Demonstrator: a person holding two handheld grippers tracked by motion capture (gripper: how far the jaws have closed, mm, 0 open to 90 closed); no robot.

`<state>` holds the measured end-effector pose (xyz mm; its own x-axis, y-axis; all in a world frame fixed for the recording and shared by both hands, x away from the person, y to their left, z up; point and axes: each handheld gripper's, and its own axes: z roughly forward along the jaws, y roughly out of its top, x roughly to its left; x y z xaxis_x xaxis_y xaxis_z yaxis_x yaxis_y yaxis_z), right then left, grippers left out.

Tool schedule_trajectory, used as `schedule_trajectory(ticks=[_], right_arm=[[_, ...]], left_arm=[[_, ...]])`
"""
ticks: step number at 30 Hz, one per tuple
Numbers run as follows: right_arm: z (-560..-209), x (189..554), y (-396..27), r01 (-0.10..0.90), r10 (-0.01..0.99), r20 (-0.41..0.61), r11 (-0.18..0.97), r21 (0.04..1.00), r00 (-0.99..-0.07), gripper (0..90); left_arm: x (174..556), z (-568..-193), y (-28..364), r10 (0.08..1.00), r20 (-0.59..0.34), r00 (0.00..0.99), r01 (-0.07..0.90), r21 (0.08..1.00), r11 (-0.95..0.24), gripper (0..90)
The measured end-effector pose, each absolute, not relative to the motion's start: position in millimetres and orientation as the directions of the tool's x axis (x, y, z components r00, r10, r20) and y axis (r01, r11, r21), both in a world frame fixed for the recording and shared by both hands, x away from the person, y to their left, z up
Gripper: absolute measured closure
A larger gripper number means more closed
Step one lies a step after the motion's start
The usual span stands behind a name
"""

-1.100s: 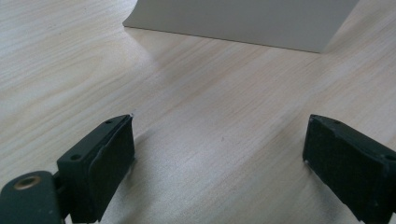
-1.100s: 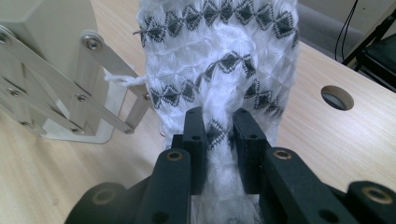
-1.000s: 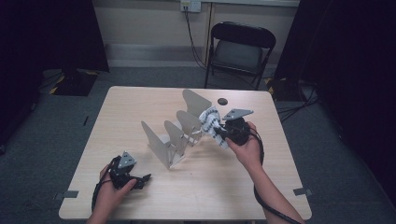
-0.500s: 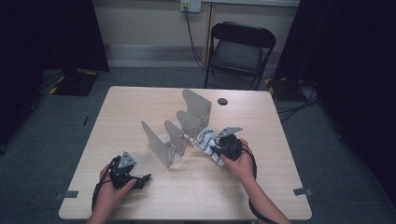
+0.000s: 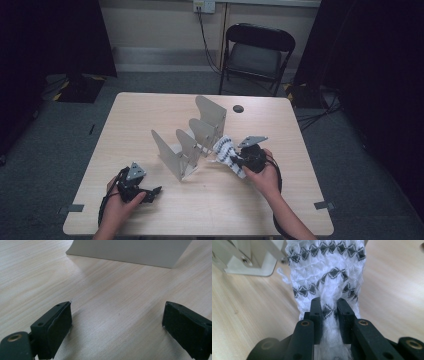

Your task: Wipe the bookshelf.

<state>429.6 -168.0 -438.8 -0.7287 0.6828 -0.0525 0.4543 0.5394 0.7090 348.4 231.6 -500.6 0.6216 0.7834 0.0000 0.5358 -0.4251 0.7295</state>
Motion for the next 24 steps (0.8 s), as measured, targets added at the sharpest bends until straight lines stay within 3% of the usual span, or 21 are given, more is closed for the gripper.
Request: schedule_trajectory(ticks=[11,24], right_arm=[[-369,425,-168,0.361,0.682,-0.088,0.486,0.796,-0.726,78.2],[-399,429,-135,0.378,0.642,-0.075,0.538,0.754,-0.763,78.1]], left_arm=[[348,-501,231,0.786,-0.006,0.618,0.540,0.730,-0.419,8.9],[348,-501,231,0.786,-0.006,0.618,0.539,0.730,-0.419,9.0]])
